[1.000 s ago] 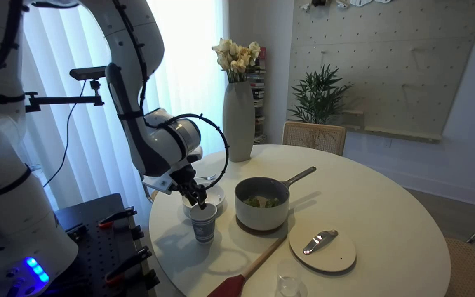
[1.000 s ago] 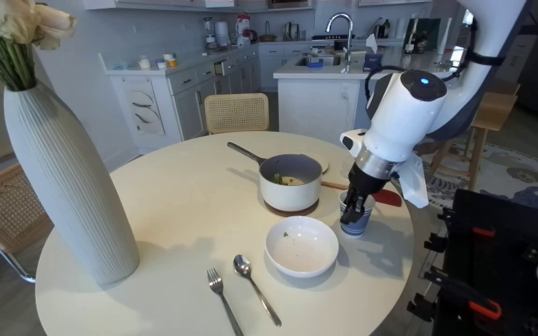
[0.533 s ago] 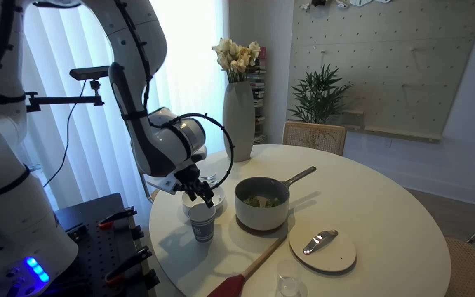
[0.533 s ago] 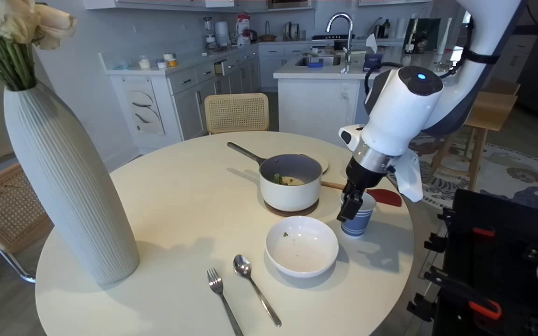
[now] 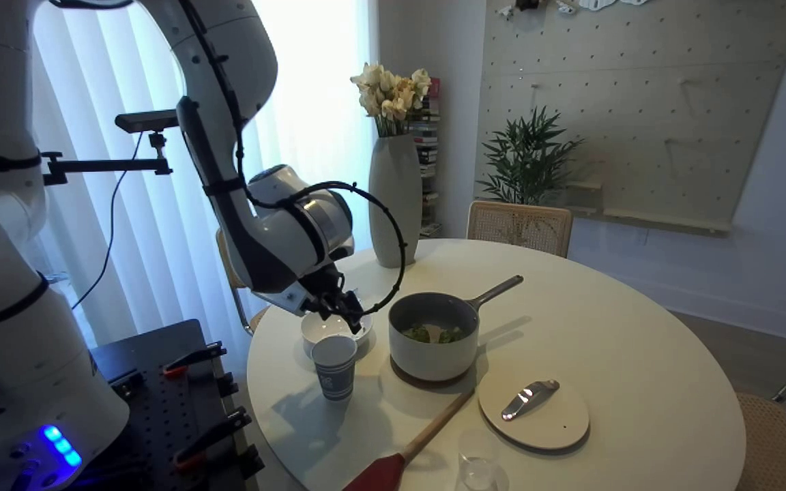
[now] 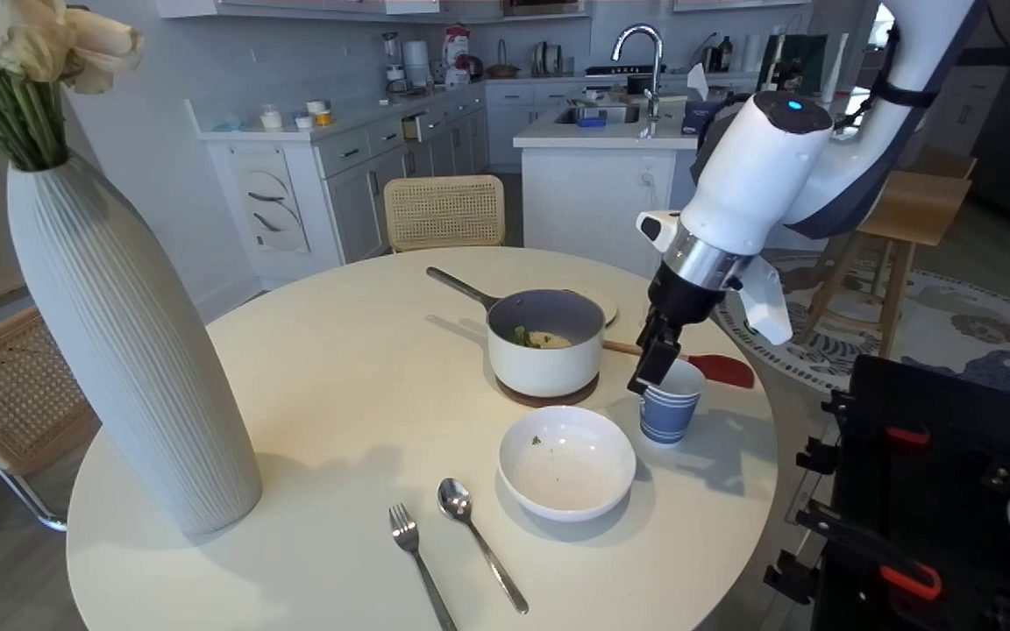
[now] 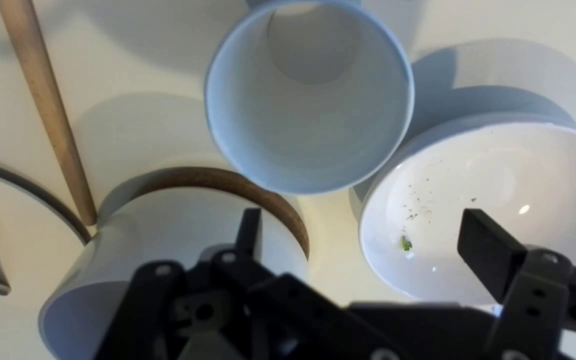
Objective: Move the blue cup to the right, move the silver fork and spoon to the left, move the blue cup to the left
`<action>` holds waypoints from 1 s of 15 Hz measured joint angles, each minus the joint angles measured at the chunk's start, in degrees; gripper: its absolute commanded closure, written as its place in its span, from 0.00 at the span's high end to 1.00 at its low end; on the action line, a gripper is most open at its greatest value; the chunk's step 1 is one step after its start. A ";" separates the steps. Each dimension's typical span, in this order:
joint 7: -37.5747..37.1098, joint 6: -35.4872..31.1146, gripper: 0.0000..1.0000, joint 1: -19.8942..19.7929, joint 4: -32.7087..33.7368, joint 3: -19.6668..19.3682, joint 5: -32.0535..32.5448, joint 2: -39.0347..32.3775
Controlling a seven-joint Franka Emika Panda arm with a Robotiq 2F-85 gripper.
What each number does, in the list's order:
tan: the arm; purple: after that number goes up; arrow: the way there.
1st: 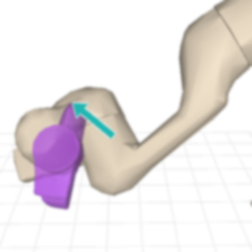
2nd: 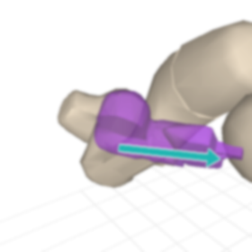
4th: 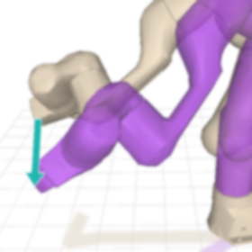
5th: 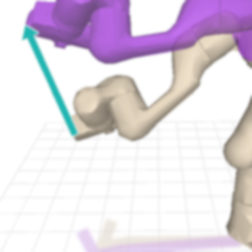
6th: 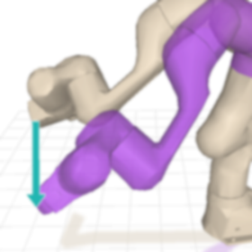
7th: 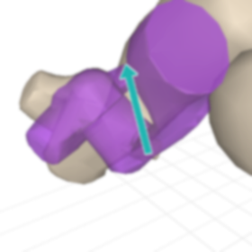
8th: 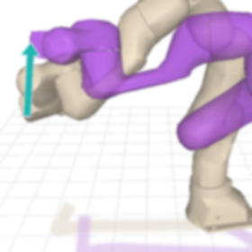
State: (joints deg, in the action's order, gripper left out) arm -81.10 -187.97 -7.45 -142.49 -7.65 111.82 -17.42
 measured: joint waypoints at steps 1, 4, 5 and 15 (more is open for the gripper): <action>5.12 -0.31 1.00 -1.01 -0.17 0.00 -3.51 -0.02; 17.19 -0.67 1.00 -2.85 -0.68 -0.74 -11.01 -0.36; 20.40 -0.78 1.00 -3.14 -0.78 -1.15 -13.28 -0.62; 47.99 -3.47 1.00 -6.47 -1.24 -1.40 -33.71 -4.39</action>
State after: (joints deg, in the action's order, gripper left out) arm -33.11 -191.44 -13.92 -143.73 -9.05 78.11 -21.82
